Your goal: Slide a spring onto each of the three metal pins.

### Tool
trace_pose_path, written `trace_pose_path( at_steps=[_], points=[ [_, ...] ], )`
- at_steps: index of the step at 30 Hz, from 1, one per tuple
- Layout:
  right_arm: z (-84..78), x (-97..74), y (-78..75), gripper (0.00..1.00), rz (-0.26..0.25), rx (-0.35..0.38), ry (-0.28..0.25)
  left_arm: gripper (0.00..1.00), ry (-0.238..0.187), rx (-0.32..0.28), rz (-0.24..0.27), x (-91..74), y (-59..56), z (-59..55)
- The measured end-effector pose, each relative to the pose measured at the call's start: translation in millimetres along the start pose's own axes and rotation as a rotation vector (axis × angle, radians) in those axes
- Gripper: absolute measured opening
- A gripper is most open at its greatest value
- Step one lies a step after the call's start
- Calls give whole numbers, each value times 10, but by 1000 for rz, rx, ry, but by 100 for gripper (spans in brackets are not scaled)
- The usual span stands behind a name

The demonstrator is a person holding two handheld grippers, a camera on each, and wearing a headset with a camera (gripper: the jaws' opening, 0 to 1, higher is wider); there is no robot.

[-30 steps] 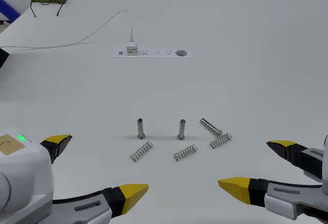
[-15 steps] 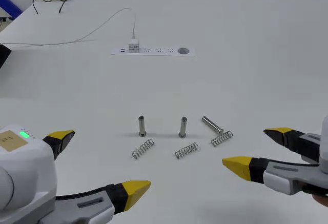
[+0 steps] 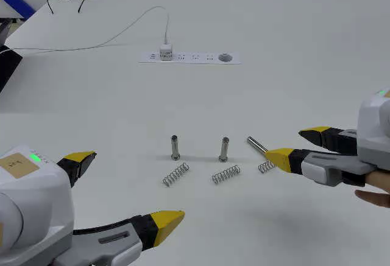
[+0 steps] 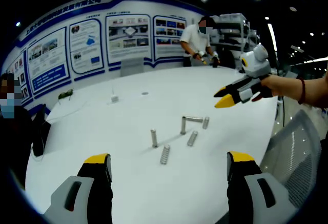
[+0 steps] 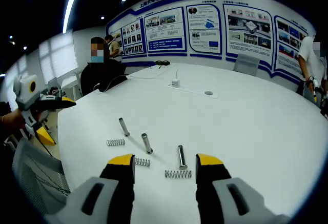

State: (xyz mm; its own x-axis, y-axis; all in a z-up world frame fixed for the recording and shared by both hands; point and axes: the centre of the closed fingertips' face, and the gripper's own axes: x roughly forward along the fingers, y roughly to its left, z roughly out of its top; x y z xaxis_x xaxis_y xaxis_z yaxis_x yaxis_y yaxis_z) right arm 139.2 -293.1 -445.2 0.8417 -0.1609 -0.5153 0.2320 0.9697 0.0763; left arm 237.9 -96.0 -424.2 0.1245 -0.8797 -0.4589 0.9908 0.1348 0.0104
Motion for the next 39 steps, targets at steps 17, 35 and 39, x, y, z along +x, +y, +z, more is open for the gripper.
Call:
trace_pose_path(
  at_steps=[17,35,39],
  points=[
    [-7,596,-152,32,-3,-46,78,93,-13,18,-4,27,-20,17],
    [-342,1062,-262,16,-21,-73,242,90,0,23,-20,121,-23,-22],
    [-369,1097,-296,15,-34,-46,257,90,1,15,-22,139,-25,-32]
  ],
)
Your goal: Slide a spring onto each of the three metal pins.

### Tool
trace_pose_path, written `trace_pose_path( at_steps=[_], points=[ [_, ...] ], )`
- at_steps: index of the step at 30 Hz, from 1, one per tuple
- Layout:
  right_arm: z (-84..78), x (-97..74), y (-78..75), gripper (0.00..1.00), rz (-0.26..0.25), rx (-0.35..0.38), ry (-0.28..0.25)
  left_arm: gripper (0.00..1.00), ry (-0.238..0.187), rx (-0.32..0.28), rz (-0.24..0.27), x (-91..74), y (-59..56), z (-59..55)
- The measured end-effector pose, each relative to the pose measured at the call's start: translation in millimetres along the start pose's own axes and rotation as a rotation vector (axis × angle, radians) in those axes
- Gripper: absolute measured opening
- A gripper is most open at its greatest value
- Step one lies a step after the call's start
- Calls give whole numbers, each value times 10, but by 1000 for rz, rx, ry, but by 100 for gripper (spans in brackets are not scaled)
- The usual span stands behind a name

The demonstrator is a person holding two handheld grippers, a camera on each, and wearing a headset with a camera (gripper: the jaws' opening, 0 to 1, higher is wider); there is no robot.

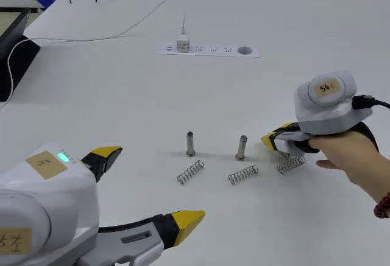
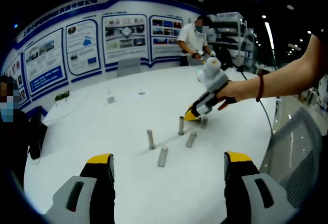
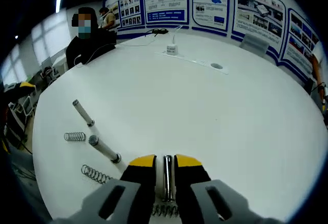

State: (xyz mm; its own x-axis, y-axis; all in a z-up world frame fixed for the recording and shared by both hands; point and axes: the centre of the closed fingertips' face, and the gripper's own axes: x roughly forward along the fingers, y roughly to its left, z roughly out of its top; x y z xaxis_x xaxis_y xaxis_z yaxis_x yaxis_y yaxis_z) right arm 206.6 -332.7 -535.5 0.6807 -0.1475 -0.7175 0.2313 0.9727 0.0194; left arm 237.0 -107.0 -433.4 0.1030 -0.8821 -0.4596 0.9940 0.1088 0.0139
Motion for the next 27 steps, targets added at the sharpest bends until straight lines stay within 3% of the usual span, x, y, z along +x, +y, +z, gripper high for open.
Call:
trace_pose_path(
  at_steps=[8,16,27],
  points=[
    [-50,19,-22,10,-7,-19,31,90,-5,-11,5,-3,28,0],
    [-29,-23,-8,9,-7,20,39,90,-10,-11,4,-8,25,18],
    [125,-297,22,9,1,34,-30,89,-21,-10,11,-42,43,56]
  ],
)
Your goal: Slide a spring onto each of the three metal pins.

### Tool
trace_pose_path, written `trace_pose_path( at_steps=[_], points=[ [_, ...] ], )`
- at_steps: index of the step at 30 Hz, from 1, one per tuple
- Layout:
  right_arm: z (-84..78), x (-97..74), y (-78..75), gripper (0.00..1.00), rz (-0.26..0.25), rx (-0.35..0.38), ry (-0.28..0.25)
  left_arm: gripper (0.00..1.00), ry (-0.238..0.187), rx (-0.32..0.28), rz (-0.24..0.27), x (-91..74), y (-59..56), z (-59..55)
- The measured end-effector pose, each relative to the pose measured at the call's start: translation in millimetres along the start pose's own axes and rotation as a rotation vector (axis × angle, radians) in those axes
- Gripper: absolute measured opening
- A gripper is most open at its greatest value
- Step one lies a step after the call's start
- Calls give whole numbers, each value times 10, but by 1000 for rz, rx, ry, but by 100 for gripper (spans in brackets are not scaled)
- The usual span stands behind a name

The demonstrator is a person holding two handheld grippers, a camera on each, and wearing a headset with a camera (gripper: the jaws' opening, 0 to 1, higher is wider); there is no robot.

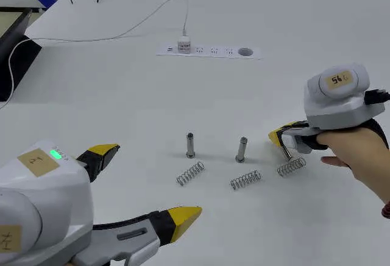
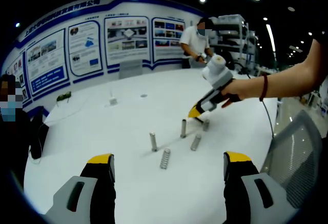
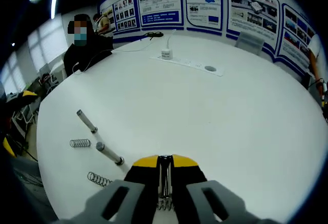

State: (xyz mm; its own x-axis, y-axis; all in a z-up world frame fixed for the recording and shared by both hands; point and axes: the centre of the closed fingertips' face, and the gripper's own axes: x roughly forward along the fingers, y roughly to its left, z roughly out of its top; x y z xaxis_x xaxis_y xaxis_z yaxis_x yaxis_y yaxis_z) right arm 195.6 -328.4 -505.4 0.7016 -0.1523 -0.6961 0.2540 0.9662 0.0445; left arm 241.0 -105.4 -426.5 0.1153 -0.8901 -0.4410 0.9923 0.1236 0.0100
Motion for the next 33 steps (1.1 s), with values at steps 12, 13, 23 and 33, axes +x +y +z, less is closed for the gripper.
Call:
trace_pose_path(
  at_steps=[12,13,23,33],
  points=[
    [-7,-170,42,9,-7,-37,-7,88,-6,9,-1,-21,-30,23],
    [-13,-181,43,9,-9,-40,-5,88,-6,9,0,-23,-31,23],
    [-103,-302,29,9,-37,-38,8,82,-1,16,-4,-36,-56,1],
    [-191,-373,-2,9,-82,-22,57,82,-4,18,-3,-29,-62,6]
  ],
)
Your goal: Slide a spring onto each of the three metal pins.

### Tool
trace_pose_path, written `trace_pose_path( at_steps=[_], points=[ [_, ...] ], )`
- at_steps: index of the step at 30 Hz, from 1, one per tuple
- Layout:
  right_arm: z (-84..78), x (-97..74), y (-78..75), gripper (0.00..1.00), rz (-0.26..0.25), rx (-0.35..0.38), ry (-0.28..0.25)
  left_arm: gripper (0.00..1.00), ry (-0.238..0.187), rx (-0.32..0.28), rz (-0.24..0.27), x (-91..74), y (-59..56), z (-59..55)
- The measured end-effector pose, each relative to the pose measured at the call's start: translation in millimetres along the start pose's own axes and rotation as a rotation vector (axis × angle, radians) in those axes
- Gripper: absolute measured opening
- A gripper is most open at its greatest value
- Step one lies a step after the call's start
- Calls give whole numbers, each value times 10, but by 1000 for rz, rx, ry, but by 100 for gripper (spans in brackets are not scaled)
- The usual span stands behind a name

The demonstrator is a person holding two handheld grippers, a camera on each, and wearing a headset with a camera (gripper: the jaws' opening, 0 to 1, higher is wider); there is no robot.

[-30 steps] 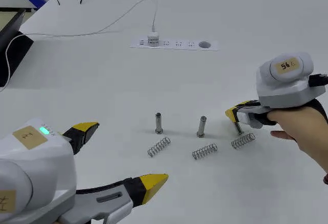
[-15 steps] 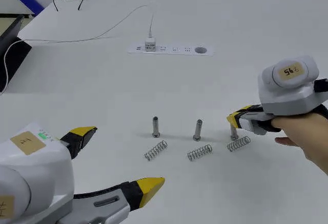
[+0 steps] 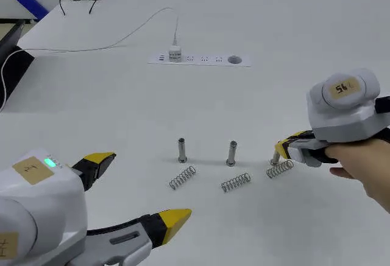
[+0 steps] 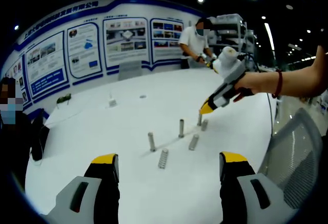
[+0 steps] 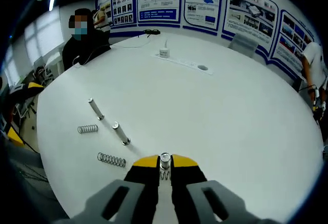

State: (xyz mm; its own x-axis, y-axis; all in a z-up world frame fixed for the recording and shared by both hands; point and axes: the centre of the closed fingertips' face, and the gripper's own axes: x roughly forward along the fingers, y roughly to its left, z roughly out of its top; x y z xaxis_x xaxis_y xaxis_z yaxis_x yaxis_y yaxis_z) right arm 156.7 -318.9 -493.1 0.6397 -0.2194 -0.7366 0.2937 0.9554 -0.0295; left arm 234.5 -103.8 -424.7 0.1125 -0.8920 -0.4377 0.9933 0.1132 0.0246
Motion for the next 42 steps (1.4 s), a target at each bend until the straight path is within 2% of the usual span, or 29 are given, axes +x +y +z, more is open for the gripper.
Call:
trace_pose_path(
  at_steps=[10,12,14,20,22,23,24,25,29,31,39,42],
  points=[
    [0,11,-38,9,15,26,11,80,6,3,7,6,20,-19],
    [-4,5,-28,9,16,6,11,78,-16,-11,12,11,28,7],
    [-13,-2,-19,9,22,16,13,76,-12,-17,12,14,38,-3],
    [-41,-11,7,9,35,28,12,72,7,10,15,37,64,-41],
    [-40,-12,16,11,41,27,0,65,38,46,31,71,104,-90],
    [-33,-17,19,12,40,26,-7,62,42,91,23,88,107,-92],
    [-32,-22,26,13,44,28,-7,61,44,104,29,117,118,-101],
    [-28,-29,34,14,48,29,-12,61,47,92,28,140,119,-109],
    [46,-81,38,19,47,22,-66,59,25,71,7,220,130,-87],
    [64,-105,36,22,46,19,-81,59,38,70,3,261,133,-115],
    [195,-258,93,33,71,-3,-210,52,85,101,-34,457,140,-271],
    [198,-297,95,37,78,-2,-235,50,96,102,-43,517,158,-327]
  ],
)
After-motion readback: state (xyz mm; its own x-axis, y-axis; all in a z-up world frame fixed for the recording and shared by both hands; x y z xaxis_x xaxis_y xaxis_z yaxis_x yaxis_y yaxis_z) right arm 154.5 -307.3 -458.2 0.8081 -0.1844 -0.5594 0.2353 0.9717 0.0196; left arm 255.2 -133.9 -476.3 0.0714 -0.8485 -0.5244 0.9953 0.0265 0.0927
